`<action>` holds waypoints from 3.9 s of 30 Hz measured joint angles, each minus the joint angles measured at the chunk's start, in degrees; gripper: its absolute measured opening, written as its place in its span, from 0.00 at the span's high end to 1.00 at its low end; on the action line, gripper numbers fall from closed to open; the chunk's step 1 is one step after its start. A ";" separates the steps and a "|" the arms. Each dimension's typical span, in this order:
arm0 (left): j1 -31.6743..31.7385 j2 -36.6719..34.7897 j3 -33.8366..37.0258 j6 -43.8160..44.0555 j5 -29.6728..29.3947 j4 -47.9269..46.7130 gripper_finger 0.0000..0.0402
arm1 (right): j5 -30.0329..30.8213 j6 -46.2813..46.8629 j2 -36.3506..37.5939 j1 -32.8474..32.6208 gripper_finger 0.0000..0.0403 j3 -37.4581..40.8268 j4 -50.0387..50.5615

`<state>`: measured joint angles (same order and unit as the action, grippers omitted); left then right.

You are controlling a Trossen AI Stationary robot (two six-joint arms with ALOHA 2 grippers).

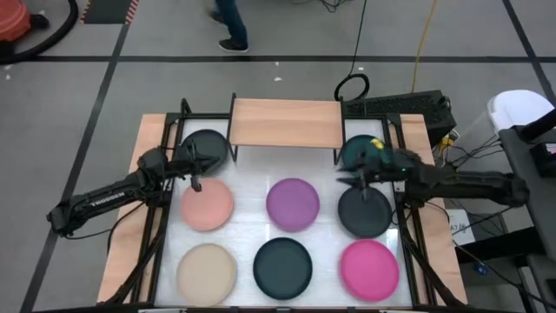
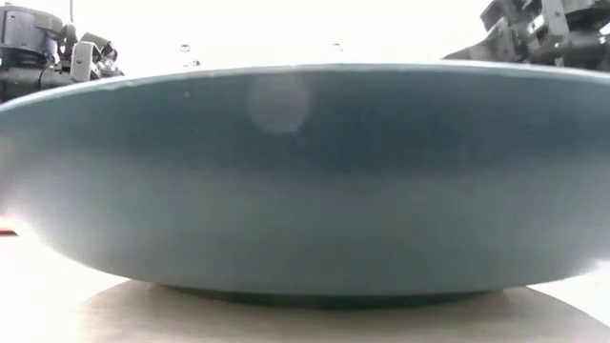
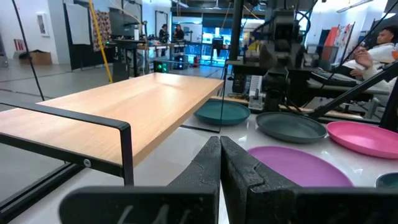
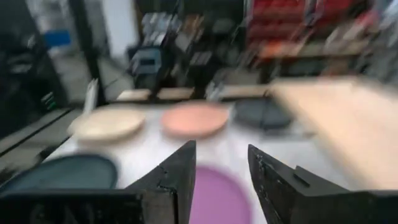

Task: Place and stack plates onto a shelf
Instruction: Put the top dark green plate on the shelf

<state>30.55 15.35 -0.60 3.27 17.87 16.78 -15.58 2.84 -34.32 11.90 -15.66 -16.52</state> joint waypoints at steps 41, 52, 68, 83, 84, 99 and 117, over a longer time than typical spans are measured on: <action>0.02 0.00 0.00 0.00 0.02 -0.22 0.99 | 37.26 21.63 -27.03 -0.57 0.68 -12.56 44.94; 0.00 0.00 0.00 0.00 0.02 -0.24 0.99 | 37.88 20.47 -32.29 3.87 0.68 -8.62 38.34; 0.00 0.00 0.02 0.00 0.02 -0.24 0.99 | 46.26 16.95 -17.86 4.35 0.99 -13.56 40.27; 0.00 0.00 0.01 0.00 0.02 -0.24 0.99 | 44.75 -9.11 -25.00 1.89 1.00 -39.16 29.87; 0.02 0.00 0.02 0.00 0.02 -0.24 0.99 | 42.45 -9.37 -27.03 1.45 1.00 -39.59 29.38; 0.00 0.00 0.01 0.00 0.03 -0.24 0.99 | 38.25 -14.38 -47.51 -1.16 1.00 -39.85 22.17; 0.02 0.00 0.02 0.00 0.02 -0.24 0.99 | 37.77 -9.39 -45.84 -1.18 0.95 -39.52 23.38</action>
<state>30.57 15.35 -0.58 3.27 17.89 16.53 22.20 -6.55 -80.16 10.72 -55.18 6.86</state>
